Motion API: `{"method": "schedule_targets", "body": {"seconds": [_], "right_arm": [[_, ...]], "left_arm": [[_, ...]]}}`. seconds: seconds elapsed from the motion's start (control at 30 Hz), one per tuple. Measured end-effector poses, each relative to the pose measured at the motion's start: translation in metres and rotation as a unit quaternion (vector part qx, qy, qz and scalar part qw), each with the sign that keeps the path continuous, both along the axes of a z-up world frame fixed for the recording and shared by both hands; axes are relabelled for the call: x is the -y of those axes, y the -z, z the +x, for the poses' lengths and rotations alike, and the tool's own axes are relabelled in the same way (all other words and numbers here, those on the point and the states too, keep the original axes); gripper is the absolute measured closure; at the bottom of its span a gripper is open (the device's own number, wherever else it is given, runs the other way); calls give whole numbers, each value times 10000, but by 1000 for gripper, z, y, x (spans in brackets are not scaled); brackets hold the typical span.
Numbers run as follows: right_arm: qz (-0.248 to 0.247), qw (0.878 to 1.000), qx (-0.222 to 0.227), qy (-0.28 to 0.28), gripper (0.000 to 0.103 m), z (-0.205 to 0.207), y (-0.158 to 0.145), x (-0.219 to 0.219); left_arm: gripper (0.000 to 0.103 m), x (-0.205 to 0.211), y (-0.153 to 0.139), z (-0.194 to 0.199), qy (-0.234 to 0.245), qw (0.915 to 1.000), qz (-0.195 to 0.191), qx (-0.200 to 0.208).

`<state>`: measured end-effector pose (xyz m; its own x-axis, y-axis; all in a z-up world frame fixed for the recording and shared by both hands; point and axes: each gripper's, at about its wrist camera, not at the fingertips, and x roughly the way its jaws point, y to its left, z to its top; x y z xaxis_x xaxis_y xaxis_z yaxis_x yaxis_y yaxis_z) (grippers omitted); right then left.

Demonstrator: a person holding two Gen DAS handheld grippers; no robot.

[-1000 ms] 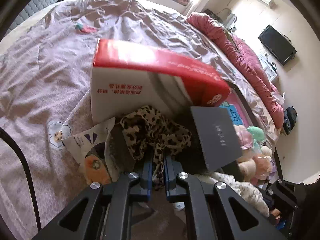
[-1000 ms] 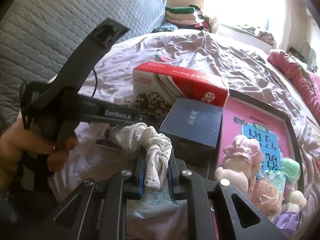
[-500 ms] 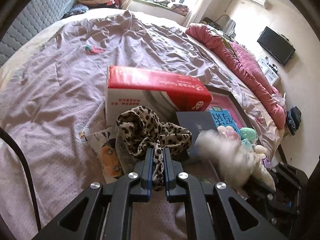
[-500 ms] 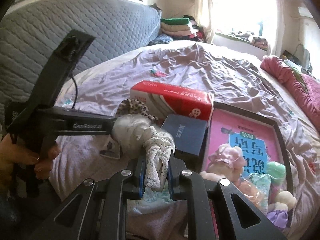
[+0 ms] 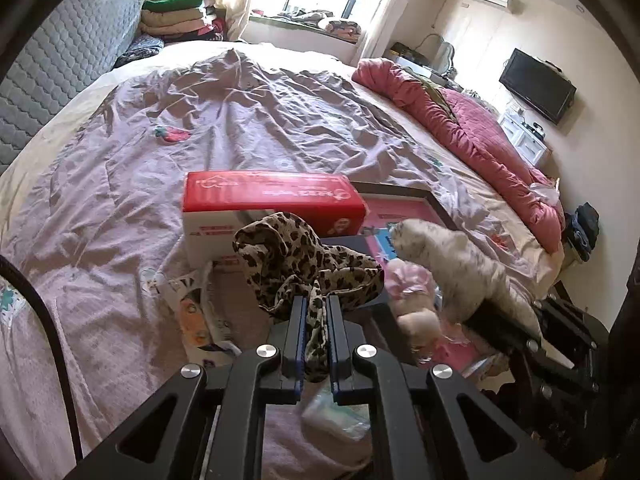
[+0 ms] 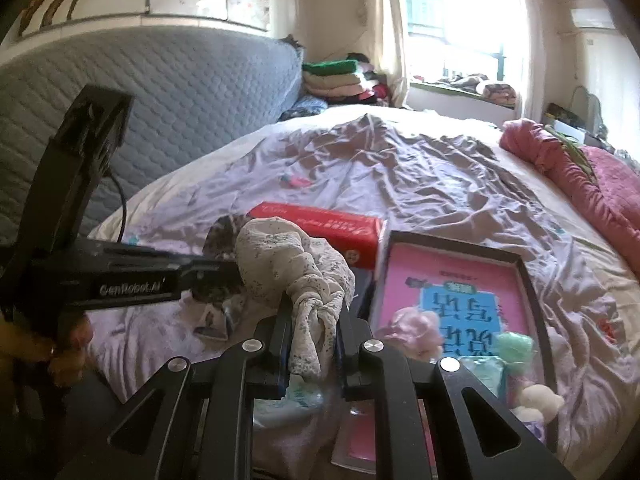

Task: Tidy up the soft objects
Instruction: 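Lift and carry the leopard cloth and white scrunchie over the pink tray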

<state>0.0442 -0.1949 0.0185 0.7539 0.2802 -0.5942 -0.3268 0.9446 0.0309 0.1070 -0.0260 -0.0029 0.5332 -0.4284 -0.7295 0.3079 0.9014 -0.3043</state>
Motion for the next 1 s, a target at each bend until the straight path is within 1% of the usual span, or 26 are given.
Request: {"method": "schedule_targets", "body": {"seconds": [0.47,0.7,1.0], "right_arm": [[240,9985,268,424,86,-19,-26,47],[407,9937,383,977,86,-26,-34,99],[566,9838,467,1633,86,-38,-36,164]], "left_arm": [[94,39,-27,-23,261,9990,243,269],[94,73,-35,-33,578,9973,254,365],[94,112,-34,-39,844,9953,303,371]]}}
